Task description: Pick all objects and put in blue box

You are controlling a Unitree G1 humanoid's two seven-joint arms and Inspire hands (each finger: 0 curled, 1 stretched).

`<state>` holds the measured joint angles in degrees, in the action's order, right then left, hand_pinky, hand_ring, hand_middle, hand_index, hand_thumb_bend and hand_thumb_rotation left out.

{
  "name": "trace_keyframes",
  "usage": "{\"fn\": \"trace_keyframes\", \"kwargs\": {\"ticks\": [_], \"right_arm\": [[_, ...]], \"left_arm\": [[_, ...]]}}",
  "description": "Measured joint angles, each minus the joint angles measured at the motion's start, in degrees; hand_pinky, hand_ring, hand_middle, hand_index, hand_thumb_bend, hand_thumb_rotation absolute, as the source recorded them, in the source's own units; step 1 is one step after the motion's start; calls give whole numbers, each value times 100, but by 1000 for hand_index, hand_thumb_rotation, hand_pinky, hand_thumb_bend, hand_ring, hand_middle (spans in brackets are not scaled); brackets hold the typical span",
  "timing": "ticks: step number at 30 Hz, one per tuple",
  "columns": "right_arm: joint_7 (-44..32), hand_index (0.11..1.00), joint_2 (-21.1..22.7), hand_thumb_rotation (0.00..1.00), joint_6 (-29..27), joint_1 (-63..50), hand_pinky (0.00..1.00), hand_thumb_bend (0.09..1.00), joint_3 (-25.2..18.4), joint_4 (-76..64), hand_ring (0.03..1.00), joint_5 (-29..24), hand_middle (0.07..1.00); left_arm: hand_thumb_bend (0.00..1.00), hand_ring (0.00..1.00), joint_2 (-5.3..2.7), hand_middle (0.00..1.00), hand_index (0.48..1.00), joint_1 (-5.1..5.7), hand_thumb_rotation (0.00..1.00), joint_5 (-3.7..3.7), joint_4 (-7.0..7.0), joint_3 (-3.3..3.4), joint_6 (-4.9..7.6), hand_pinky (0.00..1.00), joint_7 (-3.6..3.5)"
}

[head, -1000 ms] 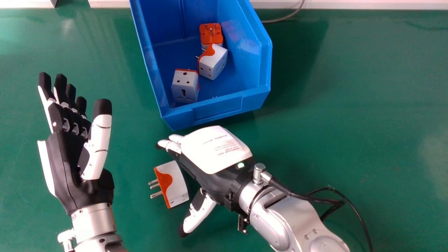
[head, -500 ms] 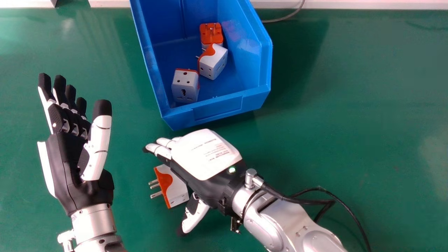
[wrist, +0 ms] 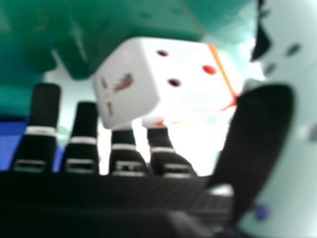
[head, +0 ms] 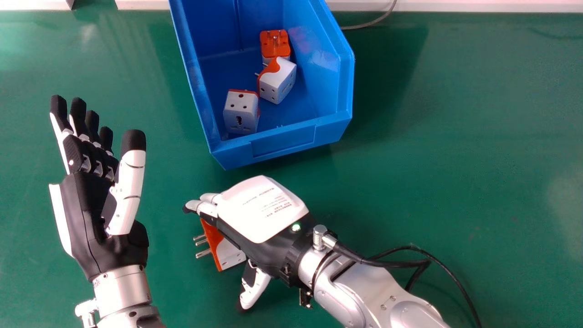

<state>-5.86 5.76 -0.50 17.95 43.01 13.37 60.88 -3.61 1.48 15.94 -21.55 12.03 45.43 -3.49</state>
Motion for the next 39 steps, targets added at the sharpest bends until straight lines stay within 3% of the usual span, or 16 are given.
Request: {"fn": "trace_keyframes", "kwargs": {"ticks": [9,10,16,17,21,22,24,25,39], "right_arm": [[-37,777,29,27,-26,74,575,677,-14,54,763,-183,836],[24,720,26,45,-25,82,571,644,-14,87,747,-186,824],[410,720,-12,45,61,84,571,644,-46,191,747,-193,824],[497,675,-16,36,87,84,526,620,-58,194,690,-195,754],[760,675,-78,36,88,83,526,620,-103,217,690,-318,754],[783,649,-90,28,83,83,476,598,-109,217,626,-367,697],[817,649,-93,28,79,83,476,598,-109,217,626,-422,697],[837,629,-93,23,75,83,438,580,-109,216,576,-430,651],[955,599,-87,14,-13,26,390,555,-108,199,506,-450,590]], "left_arm": [[676,1000,0,1000,1000,0,429,1,0,-1,0,1000,4],[676,1000,0,1000,1000,0,428,1,0,-1,0,1000,3],[676,1000,0,1000,1000,-1,428,-3,-5,-1,2,1000,4],[676,1000,0,1000,1000,-1,428,-3,-8,-1,2,1000,4],[676,1000,0,1000,1000,-2,428,-5,-9,-3,2,1000,5],[671,1000,0,1000,1000,-2,426,-6,-9,-3,2,1000,8],[671,1000,0,1000,1000,-2,426,-3,-9,0,2,1000,9],[670,1000,0,999,1000,-2,425,-2,-9,-1,2,1000,8],[668,1000,0,999,1000,-2,423,-7,-9,-3,3,1000,5]]}}
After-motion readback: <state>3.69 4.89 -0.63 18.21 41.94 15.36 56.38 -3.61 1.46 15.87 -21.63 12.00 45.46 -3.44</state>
